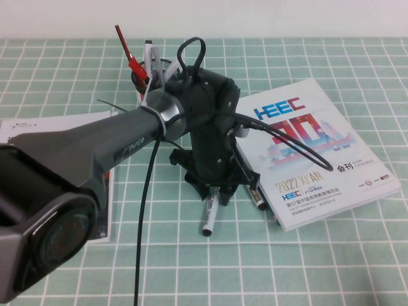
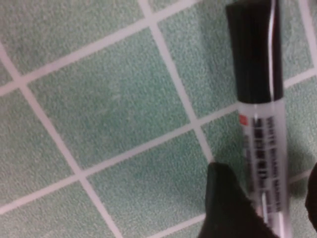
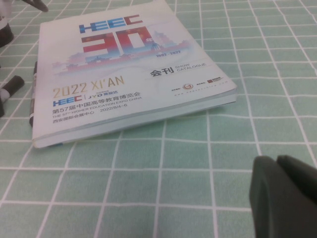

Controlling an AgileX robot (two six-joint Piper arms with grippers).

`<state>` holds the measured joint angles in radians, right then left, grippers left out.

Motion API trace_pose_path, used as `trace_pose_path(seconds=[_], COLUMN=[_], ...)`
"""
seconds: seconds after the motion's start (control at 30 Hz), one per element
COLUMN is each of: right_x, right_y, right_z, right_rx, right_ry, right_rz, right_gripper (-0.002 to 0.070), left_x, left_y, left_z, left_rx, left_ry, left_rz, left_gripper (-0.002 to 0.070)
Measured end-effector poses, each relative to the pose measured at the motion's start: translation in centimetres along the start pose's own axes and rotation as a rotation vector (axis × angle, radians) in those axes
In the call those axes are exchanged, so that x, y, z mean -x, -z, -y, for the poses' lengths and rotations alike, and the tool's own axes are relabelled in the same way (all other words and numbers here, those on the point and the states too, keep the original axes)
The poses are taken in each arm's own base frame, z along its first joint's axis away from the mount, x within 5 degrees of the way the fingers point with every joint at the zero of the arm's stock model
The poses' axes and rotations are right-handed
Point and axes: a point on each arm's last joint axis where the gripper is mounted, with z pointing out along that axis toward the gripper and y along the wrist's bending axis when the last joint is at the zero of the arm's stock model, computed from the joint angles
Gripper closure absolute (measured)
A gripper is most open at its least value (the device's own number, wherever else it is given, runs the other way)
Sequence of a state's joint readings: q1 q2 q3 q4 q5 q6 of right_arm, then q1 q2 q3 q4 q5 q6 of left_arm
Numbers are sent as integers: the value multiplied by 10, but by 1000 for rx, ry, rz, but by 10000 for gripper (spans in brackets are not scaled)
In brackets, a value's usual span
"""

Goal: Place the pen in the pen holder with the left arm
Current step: Pick up the pen on the table, then place the pen onto the pen holder

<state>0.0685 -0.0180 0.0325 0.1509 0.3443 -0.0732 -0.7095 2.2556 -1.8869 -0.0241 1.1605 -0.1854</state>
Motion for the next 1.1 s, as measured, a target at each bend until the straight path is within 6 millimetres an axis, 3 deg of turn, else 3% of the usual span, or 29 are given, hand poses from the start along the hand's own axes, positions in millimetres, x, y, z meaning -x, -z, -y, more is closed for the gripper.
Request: trace_pose_path(seconds=[0.1, 0.27, 0.53, 0.63, 0.9, 1.0, 1.1], right_x=[0, 0, 0, 0, 0, 0, 0], right_y=[0, 0, 0, 0, 0, 0, 0], right_z=[0, 0, 0, 0, 0, 0, 0], right_rx=[0, 0, 0, 0, 0, 0, 0], right_ry=[0, 0, 0, 0, 0, 0, 0], right_rz=[0, 0, 0, 0, 0, 0, 0], right_gripper=[696, 696, 696, 696, 696, 696, 696], left_x=[0, -1, -3, -5, -15, -22, -29], left_y=[0, -1, 6, 28, 139, 155, 154], left_z=[-1, -5, -5, -5, -8, -10, -18], left_rx=[16, 50, 66, 66, 48, 50, 30], left_ry=[-7, -43, -143, -161, -201, -226, -216], left_rz=[-1, -13, -24, 15, 514, 705, 876], left_gripper=[396, 564, 566, 566, 566, 566, 566])
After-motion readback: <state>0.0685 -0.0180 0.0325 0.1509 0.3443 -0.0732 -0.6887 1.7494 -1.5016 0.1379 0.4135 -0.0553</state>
